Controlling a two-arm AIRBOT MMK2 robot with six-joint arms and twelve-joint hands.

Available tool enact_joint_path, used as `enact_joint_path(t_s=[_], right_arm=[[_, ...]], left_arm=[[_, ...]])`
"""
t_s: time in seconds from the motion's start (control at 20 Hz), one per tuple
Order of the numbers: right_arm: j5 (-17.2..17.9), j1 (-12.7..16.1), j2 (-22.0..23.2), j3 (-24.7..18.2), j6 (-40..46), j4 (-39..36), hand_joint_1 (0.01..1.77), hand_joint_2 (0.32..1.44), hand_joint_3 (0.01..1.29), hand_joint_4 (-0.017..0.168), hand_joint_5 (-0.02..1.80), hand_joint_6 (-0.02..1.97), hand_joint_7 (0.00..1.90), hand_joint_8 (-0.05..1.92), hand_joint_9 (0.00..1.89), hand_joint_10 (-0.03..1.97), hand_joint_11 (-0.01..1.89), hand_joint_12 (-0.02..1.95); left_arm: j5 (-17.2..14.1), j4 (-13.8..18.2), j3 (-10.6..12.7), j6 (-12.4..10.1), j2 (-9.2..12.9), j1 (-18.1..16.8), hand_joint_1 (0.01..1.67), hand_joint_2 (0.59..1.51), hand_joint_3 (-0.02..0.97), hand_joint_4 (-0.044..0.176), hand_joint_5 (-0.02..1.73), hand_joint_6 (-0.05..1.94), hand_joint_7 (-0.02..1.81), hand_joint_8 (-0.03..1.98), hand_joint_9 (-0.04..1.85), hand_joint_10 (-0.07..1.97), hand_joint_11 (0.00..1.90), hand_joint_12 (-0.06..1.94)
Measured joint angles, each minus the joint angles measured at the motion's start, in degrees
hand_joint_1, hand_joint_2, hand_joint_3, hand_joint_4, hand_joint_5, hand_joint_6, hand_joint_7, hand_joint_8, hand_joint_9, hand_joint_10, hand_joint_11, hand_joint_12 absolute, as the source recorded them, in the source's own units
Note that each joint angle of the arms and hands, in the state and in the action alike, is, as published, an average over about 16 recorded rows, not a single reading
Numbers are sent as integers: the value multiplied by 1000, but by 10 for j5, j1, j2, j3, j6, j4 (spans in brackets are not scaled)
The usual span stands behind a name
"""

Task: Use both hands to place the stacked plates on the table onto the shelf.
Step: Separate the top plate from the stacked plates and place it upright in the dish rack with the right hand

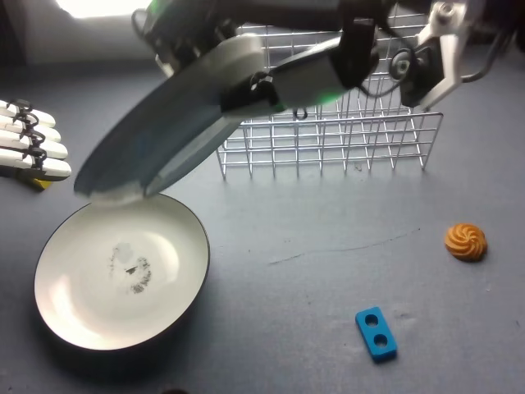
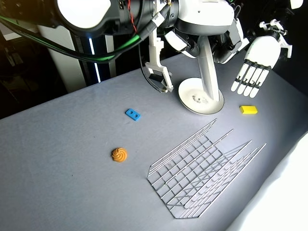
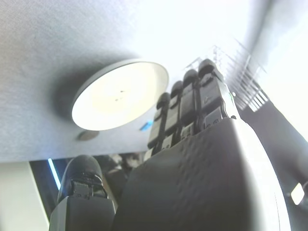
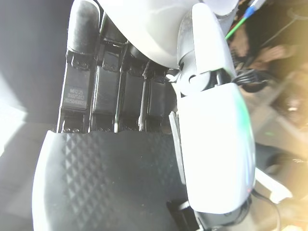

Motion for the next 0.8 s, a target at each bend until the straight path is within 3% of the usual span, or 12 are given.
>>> enact_joint_path(t_s=[0.5, 0.8], right_arm=[[-52, 56, 14, 41, 217, -63, 1201, 1044, 11, -1, 849, 999, 959, 1130, 958, 915, 709, 1397], [-51, 68, 21, 70, 322, -125, 1201, 1047, 11, -4, 872, 952, 974, 1122, 945, 928, 687, 1414]], left_arm=[[8, -1, -25, -6, 0, 20, 15, 1133, 20, 3, 40, -4, 29, -1, 22, 7, 16, 5], [18, -1, -43, -7, -1, 39, 15, 1136, 20, 1, 43, -4, 33, -1, 22, 8, 16, 6]])
